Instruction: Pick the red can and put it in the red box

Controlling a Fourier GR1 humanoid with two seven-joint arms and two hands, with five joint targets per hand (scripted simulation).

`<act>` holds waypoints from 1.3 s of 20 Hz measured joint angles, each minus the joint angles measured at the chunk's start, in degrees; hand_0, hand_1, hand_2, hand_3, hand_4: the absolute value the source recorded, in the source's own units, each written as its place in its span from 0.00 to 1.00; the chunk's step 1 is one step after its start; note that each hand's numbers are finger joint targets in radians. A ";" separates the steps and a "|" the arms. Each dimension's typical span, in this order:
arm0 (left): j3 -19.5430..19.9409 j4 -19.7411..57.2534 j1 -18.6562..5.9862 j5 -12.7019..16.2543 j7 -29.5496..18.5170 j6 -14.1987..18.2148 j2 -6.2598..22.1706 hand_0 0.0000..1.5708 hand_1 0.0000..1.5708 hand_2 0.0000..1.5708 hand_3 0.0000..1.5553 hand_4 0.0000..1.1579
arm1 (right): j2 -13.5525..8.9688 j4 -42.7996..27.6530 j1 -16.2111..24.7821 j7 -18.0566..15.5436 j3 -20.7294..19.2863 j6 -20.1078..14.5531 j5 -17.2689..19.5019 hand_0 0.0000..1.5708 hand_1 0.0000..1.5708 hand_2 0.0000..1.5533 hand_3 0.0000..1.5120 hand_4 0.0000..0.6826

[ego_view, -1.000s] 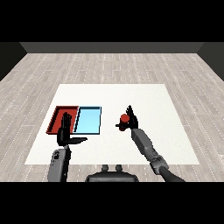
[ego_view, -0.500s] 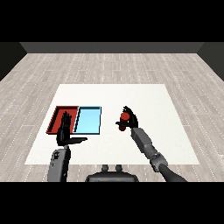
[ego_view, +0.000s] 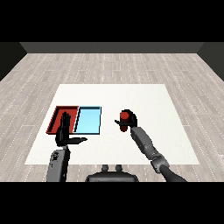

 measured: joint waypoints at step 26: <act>-17.60 6.28 -7.94 -2.24 5.78 7.76 -2.96 0.00 0.00 0.00 0.00 0.00 | -0.06 -32.71 12.01 10.28 3.83 -6.25 7.64 0.90 0.90 0.93 0.94 0.96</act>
